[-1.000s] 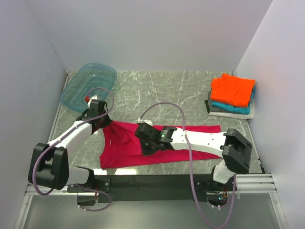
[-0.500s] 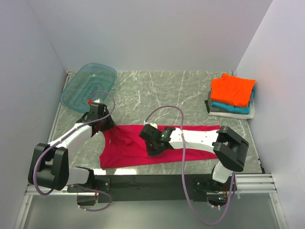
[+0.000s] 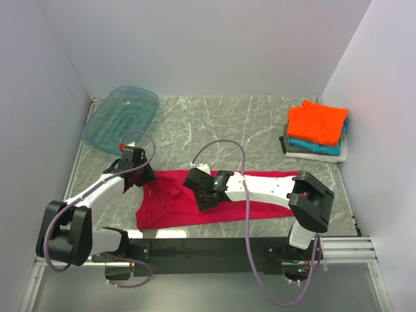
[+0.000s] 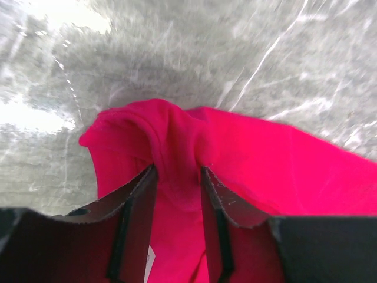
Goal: Fold and stack the t-shirts
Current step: Fold the tshirt
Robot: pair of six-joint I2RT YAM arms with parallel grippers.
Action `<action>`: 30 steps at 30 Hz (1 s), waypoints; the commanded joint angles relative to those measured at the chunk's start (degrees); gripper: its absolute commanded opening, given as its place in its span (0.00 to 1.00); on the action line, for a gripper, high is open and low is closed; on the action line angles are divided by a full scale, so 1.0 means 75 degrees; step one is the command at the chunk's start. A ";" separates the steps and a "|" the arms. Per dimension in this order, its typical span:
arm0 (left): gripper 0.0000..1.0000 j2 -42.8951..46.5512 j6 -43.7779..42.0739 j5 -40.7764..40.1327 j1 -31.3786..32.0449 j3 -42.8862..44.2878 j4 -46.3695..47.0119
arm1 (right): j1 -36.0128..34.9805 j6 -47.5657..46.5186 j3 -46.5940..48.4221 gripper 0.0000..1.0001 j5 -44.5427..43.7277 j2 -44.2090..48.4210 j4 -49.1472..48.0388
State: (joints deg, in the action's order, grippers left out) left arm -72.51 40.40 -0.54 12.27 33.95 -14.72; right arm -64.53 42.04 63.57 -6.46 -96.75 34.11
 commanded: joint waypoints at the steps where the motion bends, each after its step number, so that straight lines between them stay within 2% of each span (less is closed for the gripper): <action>1: 0.41 0.0398 0.0156 -0.0385 -0.0031 0.0008 0.0018 | -0.0290 -0.0273 0.0862 0.33 -0.1001 0.0373 0.0678; 4: 0.44 0.0445 0.0144 -0.0538 -0.0019 0.0078 -0.0053 | -0.0559 -0.0566 0.1355 0.37 -0.1178 0.0279 0.0726; 14: 0.51 0.0539 0.0156 -0.0620 -0.0031 0.0066 -0.0076 | -0.0923 -0.1304 0.2444 0.38 0.0076 -0.1115 -0.0598; 30: 0.55 0.0551 0.0109 -0.0620 -0.0019 0.0043 -0.0018 | -0.1028 -0.1574 0.3160 0.41 0.0147 -0.2603 -0.1184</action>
State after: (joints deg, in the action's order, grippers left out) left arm -69.87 41.21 -4.43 12.19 33.98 -15.53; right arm -71.88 31.33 84.07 -4.86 -115.15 27.57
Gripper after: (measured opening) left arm 0.547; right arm 0.412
